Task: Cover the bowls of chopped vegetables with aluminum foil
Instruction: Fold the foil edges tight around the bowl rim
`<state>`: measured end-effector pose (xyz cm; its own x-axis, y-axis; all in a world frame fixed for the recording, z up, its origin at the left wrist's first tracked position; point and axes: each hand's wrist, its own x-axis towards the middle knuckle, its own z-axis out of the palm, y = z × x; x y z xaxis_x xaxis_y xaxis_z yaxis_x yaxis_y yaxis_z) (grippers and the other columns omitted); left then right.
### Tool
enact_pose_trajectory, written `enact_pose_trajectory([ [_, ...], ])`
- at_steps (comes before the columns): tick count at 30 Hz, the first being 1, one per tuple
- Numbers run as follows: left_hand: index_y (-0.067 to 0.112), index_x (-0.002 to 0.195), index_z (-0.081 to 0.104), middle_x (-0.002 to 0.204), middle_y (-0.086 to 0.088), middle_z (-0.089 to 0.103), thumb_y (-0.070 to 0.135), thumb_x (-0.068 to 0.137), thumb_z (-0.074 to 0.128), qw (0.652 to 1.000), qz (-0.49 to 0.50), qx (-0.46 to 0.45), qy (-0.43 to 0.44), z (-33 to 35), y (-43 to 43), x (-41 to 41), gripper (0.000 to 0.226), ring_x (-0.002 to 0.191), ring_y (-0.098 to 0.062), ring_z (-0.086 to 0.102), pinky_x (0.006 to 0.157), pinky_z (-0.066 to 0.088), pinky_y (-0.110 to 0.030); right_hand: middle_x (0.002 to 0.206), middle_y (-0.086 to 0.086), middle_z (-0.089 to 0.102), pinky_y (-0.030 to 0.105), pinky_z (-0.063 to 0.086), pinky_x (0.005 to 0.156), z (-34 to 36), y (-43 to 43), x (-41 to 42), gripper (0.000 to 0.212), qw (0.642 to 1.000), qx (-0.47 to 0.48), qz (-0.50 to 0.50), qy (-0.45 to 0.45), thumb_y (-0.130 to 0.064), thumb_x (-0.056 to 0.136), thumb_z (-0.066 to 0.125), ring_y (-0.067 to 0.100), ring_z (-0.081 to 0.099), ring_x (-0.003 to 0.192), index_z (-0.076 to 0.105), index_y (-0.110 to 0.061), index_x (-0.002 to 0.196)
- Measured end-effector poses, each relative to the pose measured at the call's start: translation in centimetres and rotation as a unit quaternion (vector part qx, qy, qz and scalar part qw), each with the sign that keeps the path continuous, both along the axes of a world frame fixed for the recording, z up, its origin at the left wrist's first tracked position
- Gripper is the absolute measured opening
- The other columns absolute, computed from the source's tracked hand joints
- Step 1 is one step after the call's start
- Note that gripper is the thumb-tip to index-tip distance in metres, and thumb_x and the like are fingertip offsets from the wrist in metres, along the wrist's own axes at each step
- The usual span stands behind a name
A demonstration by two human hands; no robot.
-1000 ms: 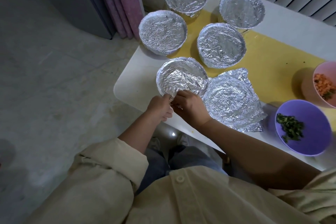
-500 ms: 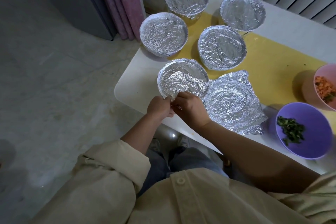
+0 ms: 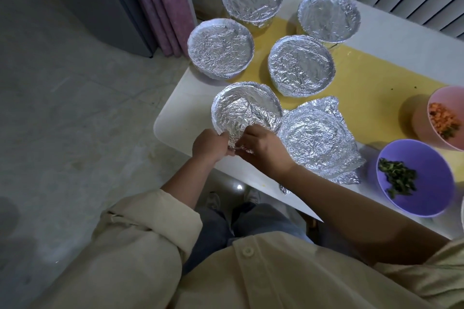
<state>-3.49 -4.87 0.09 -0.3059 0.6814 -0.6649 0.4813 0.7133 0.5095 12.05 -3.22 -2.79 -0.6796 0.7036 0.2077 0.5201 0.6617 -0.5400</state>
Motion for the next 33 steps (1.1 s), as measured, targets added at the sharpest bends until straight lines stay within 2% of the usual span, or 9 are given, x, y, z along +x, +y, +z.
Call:
enact_pose_trajectory([
  [3, -0.001, 0.094, 0.063, 0.057, -0.004, 0.063, 0.028, 0.099, 0.046, 1.000, 0.009, -0.005, 0.002, -0.1, 0.2, 0.0, 0.034, 0.054, -0.009, 0.053, 0.049, 0.031, -0.027, 0.070, 0.008, 0.058, 0.035, 0.048, 0.053, 0.1, -0.2, -0.6, 0.013, 1.000, 0.005, -0.016, -0.009, -0.006, 0.071, 0.078, 0.030, 0.057, 0.067, 0.066, -0.006, 0.069],
  [6, 0.001, 0.097, 0.064, 0.047, 0.001, 0.064, 0.029, 0.099, 0.042, 0.999, 0.038, -0.010, -0.035, -0.6, 0.0, -0.1, 0.035, 0.054, -0.012, 0.064, 0.051, 0.036, -0.024, 0.066, 0.007, 0.058, 0.033, 0.048, 0.051, 0.1, -0.2, -1.1, 0.016, 1.000, 0.013, -0.018, -0.011, 0.001, 0.065, 0.078, 0.029, 0.057, 0.063, 0.064, -0.007, 0.064],
  [10, -0.001, 0.084, 0.068, 0.066, -0.009, 0.074, 0.043, 0.095, 0.050, 0.991, 0.091, -0.029, -0.097, -0.9, -0.6, -0.3, 0.049, 0.065, -0.028, 0.074, 0.072, 0.061, -0.037, 0.066, 0.006, 0.057, 0.031, 0.047, 0.049, 0.2, -0.2, -1.1, 0.018, 0.999, 0.020, -0.016, -0.021, 0.004, 0.063, 0.077, 0.028, 0.057, 0.062, 0.062, -0.007, 0.062],
  [14, 0.000, 0.069, 0.067, 0.060, -0.010, 0.070, 0.020, 0.092, 0.055, 0.990, 0.092, 0.004, -0.110, -0.7, -1.0, 0.0, 0.033, 0.062, -0.028, 0.072, 0.081, 0.061, -0.045, 0.065, 0.007, 0.056, 0.032, 0.046, 0.048, 0.2, -0.3, -1.3, 0.014, 0.999, 0.031, -0.019, -0.018, -0.007, 0.074, 0.063, 0.029, 0.056, 0.062, 0.061, -0.005, 0.061],
  [16, 0.001, 0.073, 0.068, 0.055, -0.005, 0.070, 0.018, 0.093, 0.049, 0.996, 0.054, 0.007, -0.073, -0.7, -0.8, 0.1, 0.032, 0.062, -0.024, 0.073, 0.084, 0.060, -0.040, 0.064, 0.007, 0.056, 0.030, 0.045, 0.047, 0.2, -0.2, -1.5, 0.022, 0.999, 0.025, -0.024, -0.013, -0.017, 0.078, 0.054, 0.028, 0.056, 0.061, 0.061, -0.005, 0.060],
  [19, 0.005, 0.071, 0.070, 0.055, -0.001, 0.070, 0.021, 0.092, 0.047, 0.999, 0.031, 0.015, -0.040, -0.6, -0.6, 0.1, 0.035, 0.067, -0.022, 0.074, 0.087, 0.057, -0.038, 0.064, 0.008, 0.056, 0.032, 0.047, 0.047, 0.1, 0.0, -1.7, 0.025, 1.000, 0.014, -0.026, -0.010, -0.020, 0.078, 0.054, 0.029, 0.057, 0.060, 0.062, -0.005, 0.060],
  [25, 0.001, 0.075, 0.073, 0.061, -0.002, 0.072, 0.023, 0.094, 0.050, 0.999, 0.021, 0.038, -0.022, -0.7, -0.8, 0.0, 0.037, 0.072, -0.020, 0.073, 0.084, 0.056, -0.036, 0.064, 0.008, 0.057, 0.033, 0.048, 0.048, 0.0, 0.2, -1.7, 0.017, 0.999, -0.002, -0.037, -0.003, -0.013, 0.076, 0.070, 0.029, 0.058, 0.058, 0.065, -0.005, 0.062],
  [28, 0.000, 0.075, 0.072, 0.072, -0.010, 0.075, 0.024, 0.093, 0.052, 0.998, 0.013, 0.061, 0.024, -0.9, -0.8, -0.1, 0.036, 0.076, -0.023, 0.071, 0.074, 0.053, -0.032, 0.069, 0.008, 0.060, 0.028, 0.048, 0.053, 0.3, 0.3, -1.8, 0.012, 1.000, -0.016, -0.023, 0.004, -0.012, 0.073, 0.079, 0.029, 0.059, 0.062, 0.069, -0.006, 0.069],
  [33, 0.003, 0.079, 0.075, 0.070, -0.002, 0.075, 0.025, 0.094, 0.051, 0.996, -0.001, 0.078, 0.041, -1.2, -0.8, -1.0, 0.035, 0.073, -0.014, 0.070, 0.068, 0.051, -0.026, 0.085, 0.010, 0.060, 0.034, 0.046, 0.065, 0.5, 0.8, 0.5, 0.028, 1.000, 0.000, 0.017, -0.025, -0.016, 0.069, 0.085, 0.030, 0.057, 0.078, 0.067, -0.005, 0.088],
])
